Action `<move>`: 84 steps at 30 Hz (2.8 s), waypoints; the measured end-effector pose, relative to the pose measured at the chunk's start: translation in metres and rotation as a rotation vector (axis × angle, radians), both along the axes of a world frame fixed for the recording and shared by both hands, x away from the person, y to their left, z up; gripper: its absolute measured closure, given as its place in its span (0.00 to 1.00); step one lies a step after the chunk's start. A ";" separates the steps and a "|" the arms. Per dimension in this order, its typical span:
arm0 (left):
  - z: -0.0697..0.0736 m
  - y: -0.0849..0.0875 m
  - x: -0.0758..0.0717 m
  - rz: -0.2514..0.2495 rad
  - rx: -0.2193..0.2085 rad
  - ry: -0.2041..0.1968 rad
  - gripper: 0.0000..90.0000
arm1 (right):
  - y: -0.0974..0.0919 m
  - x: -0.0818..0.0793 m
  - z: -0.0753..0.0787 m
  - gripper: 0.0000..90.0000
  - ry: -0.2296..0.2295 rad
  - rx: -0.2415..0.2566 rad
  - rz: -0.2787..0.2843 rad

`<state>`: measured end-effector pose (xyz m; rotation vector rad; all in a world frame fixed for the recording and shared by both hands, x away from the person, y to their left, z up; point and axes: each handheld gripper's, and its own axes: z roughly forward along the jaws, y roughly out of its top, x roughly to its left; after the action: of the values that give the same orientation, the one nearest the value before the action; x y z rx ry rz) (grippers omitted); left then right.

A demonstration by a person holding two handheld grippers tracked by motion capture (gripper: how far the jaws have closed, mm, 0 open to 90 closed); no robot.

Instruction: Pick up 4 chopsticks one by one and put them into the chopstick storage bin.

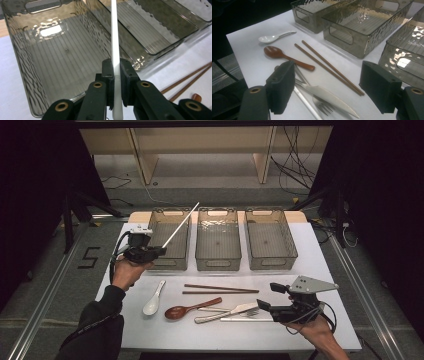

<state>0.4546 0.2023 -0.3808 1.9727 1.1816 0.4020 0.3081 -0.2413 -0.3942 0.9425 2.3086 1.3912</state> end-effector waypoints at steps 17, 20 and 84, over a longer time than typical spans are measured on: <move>-0.008 0.014 0.026 0.086 -0.011 0.040 0.92 | 0.001 0.000 0.000 0.32 0.005 0.006 0.010; -0.009 0.015 0.028 0.093 0.000 0.046 0.92 | 0.001 0.000 -0.001 0.32 0.010 0.012 0.011; -0.007 -0.025 -0.065 -0.213 -0.108 -0.023 0.19 | 0.022 0.011 -0.015 0.36 0.140 -0.272 0.155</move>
<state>0.3892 0.1774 -0.3875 1.9695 0.9470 0.2459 0.3189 -0.2190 -0.4091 0.8154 2.6396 1.0551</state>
